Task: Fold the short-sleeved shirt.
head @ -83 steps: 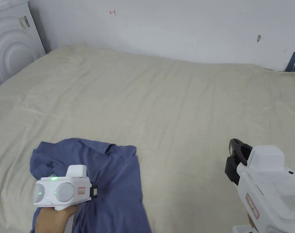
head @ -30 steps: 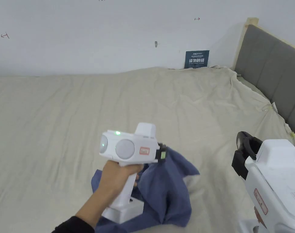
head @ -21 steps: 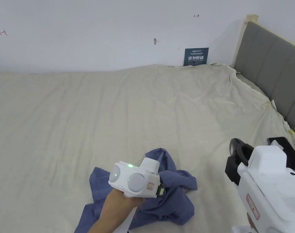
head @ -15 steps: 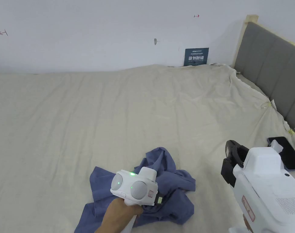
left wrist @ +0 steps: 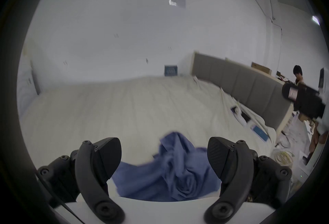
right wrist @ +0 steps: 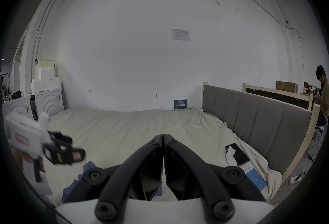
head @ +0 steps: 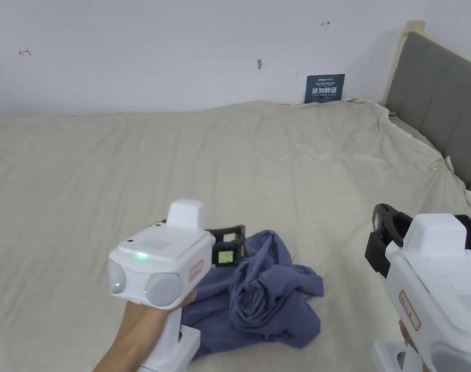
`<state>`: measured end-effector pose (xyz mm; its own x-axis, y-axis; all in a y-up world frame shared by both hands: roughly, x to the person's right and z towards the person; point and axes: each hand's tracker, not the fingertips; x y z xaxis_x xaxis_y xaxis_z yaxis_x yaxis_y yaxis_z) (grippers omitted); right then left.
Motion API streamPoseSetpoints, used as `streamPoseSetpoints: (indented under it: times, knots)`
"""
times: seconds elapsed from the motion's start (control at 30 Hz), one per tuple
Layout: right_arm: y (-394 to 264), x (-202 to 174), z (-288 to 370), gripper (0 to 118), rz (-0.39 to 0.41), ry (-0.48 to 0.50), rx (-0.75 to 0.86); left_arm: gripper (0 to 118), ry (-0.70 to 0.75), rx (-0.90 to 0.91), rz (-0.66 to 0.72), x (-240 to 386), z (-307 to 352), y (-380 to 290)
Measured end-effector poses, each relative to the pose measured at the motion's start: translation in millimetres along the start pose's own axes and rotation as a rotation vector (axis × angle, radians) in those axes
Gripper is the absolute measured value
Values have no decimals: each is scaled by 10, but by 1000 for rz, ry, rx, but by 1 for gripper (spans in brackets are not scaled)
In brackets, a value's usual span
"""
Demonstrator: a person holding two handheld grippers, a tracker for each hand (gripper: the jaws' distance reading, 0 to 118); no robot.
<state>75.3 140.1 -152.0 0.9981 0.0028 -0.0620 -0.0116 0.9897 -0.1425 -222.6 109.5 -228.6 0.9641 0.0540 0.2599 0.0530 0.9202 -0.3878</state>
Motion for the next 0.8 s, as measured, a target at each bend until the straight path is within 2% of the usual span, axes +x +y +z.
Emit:
streamPoseSetpoints:
  times: [0.2,0.27,0.33,0.5,0.57,0.8]
  knots:
    - [57,-15,-21,0,2,8,30,103,244,184,-40,-241,441,165]
    - [86,-33,-20,0,5,14,41,96,305,223,-51,-330,538,146]
    - [100,-42,-29,0,9,19,51,81,335,269,-46,-416,644,99]
    - [156,-103,-16,0,15,32,69,17,374,316,2,-594,798,-28]
    - [147,-96,-34,0,18,34,73,1,362,328,43,-661,855,-77]
    - [142,-145,-25,0,25,44,73,0,386,304,68,-738,883,-146]
